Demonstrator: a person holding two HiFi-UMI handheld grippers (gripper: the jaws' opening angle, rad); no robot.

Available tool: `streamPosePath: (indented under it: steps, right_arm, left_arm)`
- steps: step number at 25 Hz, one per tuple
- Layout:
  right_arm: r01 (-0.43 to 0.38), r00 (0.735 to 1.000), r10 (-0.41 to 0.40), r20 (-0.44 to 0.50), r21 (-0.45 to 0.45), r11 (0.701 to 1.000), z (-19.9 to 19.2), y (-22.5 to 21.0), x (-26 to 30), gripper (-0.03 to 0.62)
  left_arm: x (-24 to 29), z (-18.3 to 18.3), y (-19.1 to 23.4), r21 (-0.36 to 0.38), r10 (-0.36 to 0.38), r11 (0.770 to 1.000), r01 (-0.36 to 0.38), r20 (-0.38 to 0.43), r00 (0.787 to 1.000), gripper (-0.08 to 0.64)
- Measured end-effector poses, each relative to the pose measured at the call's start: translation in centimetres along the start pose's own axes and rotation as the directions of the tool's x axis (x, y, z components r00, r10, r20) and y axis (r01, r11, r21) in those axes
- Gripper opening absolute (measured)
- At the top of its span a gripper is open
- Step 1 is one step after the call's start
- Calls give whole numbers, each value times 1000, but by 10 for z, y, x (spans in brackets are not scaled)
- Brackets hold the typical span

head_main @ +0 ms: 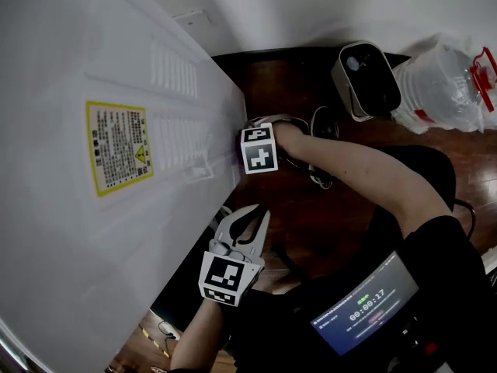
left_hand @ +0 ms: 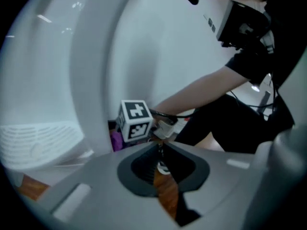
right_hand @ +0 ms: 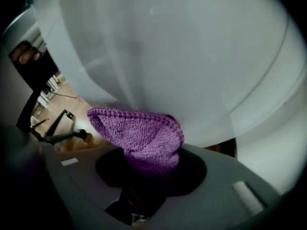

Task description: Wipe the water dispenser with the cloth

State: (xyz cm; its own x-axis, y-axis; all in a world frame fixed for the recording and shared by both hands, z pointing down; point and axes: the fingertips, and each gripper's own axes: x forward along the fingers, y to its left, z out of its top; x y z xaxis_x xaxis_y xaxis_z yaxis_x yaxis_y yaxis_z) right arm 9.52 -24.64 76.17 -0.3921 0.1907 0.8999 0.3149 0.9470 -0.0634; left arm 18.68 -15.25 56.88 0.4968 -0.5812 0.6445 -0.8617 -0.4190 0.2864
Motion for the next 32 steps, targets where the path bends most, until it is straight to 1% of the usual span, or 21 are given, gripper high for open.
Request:
streamPosePath:
  steps: [2,4,5,7,8,9,10,11,13,15,17,18,20,21,23,24,26,27,29,30,32]
  right_arm:
    - [75,997,-74,-24,13,997,-6,-50,-1,158]
    - [160,987,-157,-37,64,985,-14,-102,-6,158]
    - [201,979,-198,-39,92,975,-18,-124,-10,158]
    - [261,965,-260,-29,155,953,-23,-151,-17,158]
    - [270,962,-271,-19,183,945,-24,-153,-17,158]
    - [266,963,-269,-10,196,944,-24,-147,-15,158]
    - [251,967,-255,-3,190,949,-23,-134,-10,158]
    - [224,974,-228,4,168,960,-22,-115,-4,158]
    - [139,990,-141,13,99,985,-20,-64,16,158]
    - [47,999,-47,-4,-2,999,-19,-9,39,158]
    - [-14,1000,11,-29,-102,995,-21,35,57,158]
    - [-36,999,31,-36,-132,991,-22,49,65,158]
    - [-73,997,68,-42,-146,987,-25,62,77,158]
    - [-81,996,76,-42,-146,986,-26,60,81,158]
    - [-60,998,55,-43,-136,989,-31,39,86,158]
    - [-28,999,24,-40,-116,993,-33,22,86,158]
    - [68,997,-68,-19,-35,997,-37,-23,80,158]
    - [122,993,-122,-8,19,992,-38,-48,75,158]
    - [210,977,-212,9,108,972,-41,-93,65,158]
    - [240,970,-243,12,129,962,-44,-111,62,158]
    - [288,957,-291,5,140,947,-50,-138,60,158]
  left_arm:
    - [8,-13,-4,-6,-51,999,51,-39,998,49]
    - [15,-24,-8,-3,-80,997,80,-58,995,49]
    - [18,-28,-8,11,-88,996,88,-67,994,49]
    - [23,-35,-8,78,-92,992,100,-95,991,49]
    - [25,-40,-6,121,-91,987,104,-114,989,49]
    - [26,-44,-2,156,-86,982,106,-134,987,49]
    - [28,-49,3,173,-80,979,106,-153,985,49]
    - [29,-54,9,172,-75,980,104,-169,983,49]
    - [32,-60,19,142,-73,985,101,-192,979,49]
    - [34,-61,23,135,-79,985,108,-205,976,49]
    - [36,-61,20,173,-89,976,128,-219,972,49]
    - [37,-62,16,194,-102,970,148,-230,968,49]
    - [39,-68,5,219,-143,954,203,-259,955,49]
    - [40,-73,0,227,-163,947,229,-276,947,49]
    - [42,-80,-6,249,-188,930,269,-305,933,49]
    - [43,-83,-8,264,-195,922,284,-317,928,49]
    - [41,-86,-8,302,-200,904,303,-330,923,49]
    - [40,-85,-7,325,-197,894,307,-331,923,49]
    - [35,-84,-5,364,-185,881,302,-322,929,49]
    - [32,-85,-3,371,-180,880,297,-317,931,49]
    - [27,-92,-1,362,-180,884,297,-324,929,49]
